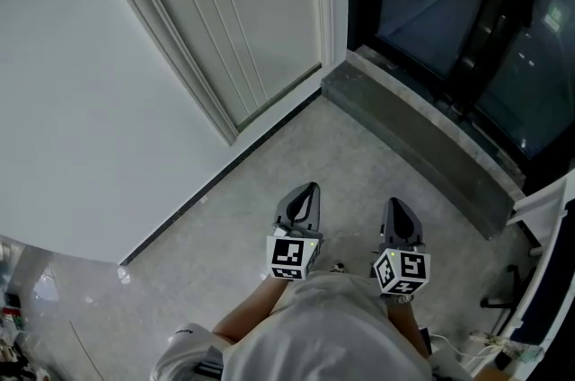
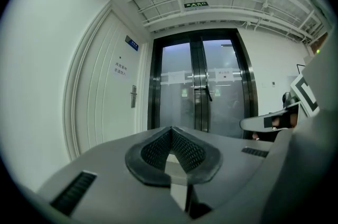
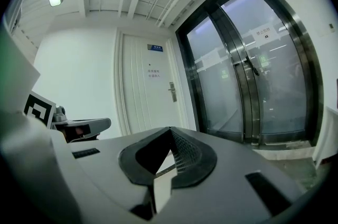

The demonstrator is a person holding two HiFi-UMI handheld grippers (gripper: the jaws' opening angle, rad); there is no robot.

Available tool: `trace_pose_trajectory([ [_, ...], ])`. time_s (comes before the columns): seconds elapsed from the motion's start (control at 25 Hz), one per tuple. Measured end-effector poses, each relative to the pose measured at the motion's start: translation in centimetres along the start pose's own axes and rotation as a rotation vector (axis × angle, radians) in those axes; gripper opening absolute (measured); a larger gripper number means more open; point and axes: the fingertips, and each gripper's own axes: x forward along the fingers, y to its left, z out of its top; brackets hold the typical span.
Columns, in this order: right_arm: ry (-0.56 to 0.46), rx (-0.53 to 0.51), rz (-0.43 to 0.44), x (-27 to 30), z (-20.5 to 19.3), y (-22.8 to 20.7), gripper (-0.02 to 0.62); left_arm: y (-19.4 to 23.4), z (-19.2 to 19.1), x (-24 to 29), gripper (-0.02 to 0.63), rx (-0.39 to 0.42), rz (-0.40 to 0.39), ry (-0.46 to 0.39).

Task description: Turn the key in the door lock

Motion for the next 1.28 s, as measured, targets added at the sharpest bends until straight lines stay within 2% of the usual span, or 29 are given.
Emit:
trace_pose_trajectory([
  [0.16, 0.021, 0.023, -0.018, 0.9, -0.2, -2.5, -0.008, -1.2, -0.2, 1.3, 0.008, 0.013, 0.004, 0.013],
  [0.56, 0.041, 0.017, -0.018, 4.2, -0.6, -4.8, -0.008, -0.3, -0.9, 5.1, 0.008, -0.002, 0.026, 0.021],
  [0.84, 0.074, -0.007, -0.002, 8.7, -0.1, -7.0, -0.008, 0.4, -2.3, 10.2, 0.008, -0.037, 0.032, 0.039],
  [1.12, 0.081, -0.031, 0.007, 15.6, 1.8, -8.4, -0.008, 2.5, -2.6, 16.5, 0.008, -0.063, 0.026, 0.047],
  [1.28, 0.095, -0.044, 0.005, 19.5, 3.0, -8.8, -0.008, 4.0, -1.7, 20.8, 0.008, -0.078, 0.010, 0.046],
])
